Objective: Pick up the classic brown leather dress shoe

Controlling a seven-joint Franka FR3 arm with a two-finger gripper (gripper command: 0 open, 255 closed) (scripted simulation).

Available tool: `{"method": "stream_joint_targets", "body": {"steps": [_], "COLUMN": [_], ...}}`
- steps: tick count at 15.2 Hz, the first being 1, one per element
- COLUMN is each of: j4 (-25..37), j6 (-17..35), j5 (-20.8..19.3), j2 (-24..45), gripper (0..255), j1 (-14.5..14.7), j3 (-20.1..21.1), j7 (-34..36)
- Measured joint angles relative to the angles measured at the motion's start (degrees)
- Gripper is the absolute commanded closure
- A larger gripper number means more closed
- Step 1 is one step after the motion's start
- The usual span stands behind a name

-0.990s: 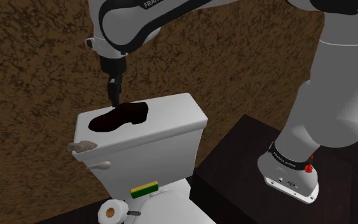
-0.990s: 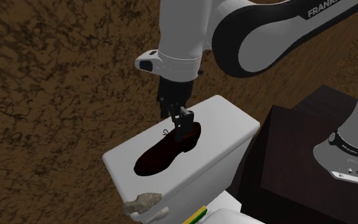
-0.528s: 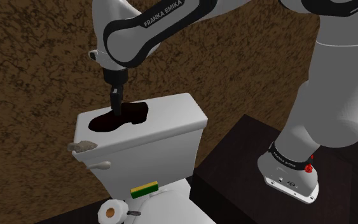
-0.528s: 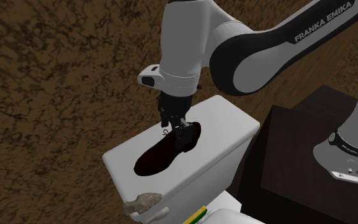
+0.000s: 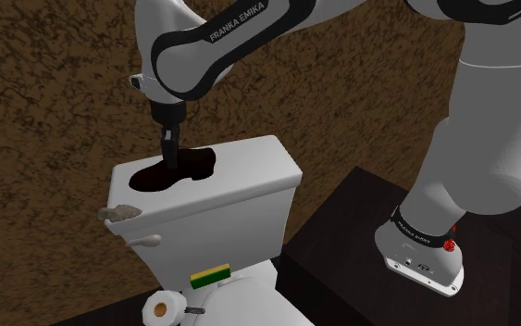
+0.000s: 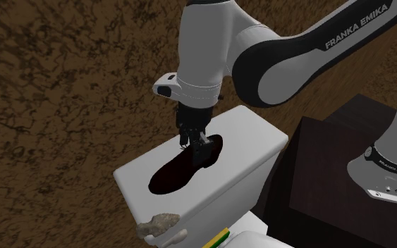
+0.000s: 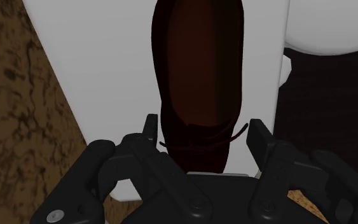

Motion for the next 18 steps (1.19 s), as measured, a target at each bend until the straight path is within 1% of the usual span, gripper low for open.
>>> {"method": "stream_joint_targets", "body": {"steps": [5, 18], "j4": [0.64, 6.56], "j6": [-0.96, -9.94], "j5": [0.05, 0.58], "j2": [-0.22, -3.35], "gripper": [255, 255], "j1": [0.00, -0.14], "j3": [0.02, 0.23], "j7": [0.05, 0.24]}}
